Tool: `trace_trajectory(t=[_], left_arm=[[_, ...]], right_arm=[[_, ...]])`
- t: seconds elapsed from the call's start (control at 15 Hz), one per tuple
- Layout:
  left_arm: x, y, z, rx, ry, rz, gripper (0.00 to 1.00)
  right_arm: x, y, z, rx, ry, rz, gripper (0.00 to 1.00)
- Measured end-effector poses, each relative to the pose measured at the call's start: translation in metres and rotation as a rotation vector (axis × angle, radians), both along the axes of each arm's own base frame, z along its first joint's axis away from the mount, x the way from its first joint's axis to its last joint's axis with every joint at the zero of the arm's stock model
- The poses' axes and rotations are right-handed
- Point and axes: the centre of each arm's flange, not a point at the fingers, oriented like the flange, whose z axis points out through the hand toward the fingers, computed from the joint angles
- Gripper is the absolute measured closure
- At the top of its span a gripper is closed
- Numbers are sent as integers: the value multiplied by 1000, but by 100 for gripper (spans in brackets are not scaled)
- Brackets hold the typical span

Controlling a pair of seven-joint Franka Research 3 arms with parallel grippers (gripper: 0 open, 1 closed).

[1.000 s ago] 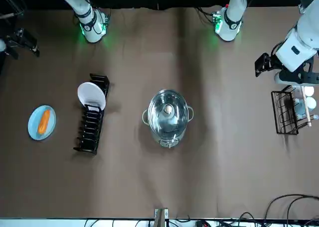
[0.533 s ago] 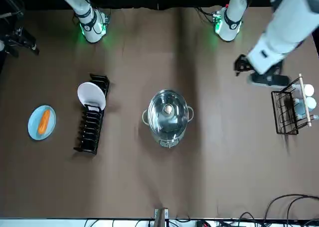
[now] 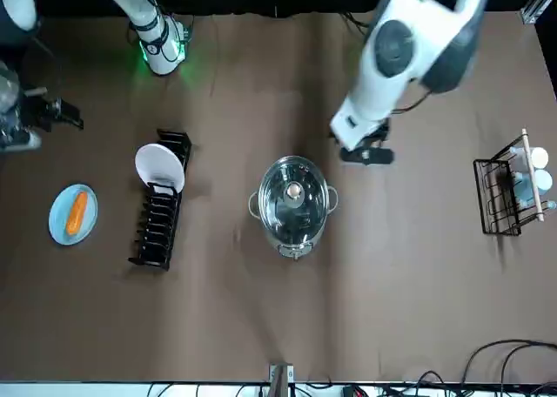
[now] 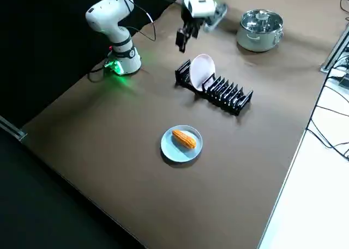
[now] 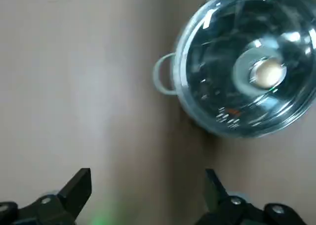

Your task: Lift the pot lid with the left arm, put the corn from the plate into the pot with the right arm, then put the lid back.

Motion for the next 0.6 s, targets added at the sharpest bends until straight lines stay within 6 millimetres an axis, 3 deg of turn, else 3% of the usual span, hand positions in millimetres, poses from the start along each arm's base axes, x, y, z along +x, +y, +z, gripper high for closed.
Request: trace_trajectory(t=[0.13, 0.33, 0.6], left_arm=[[-4, -38, -26, -22, -31, 53, 0], [-2, -80, -67, -85, -89, 115, 0], [6, -113, -128, -142, -146, 128, 0]], right_arm=[[7, -14, -34, -20, -3, -15, 0], [6, -53, -92, -25, -13, -78, 0], [20, -99, -164, -43, -53, -143, 4]])
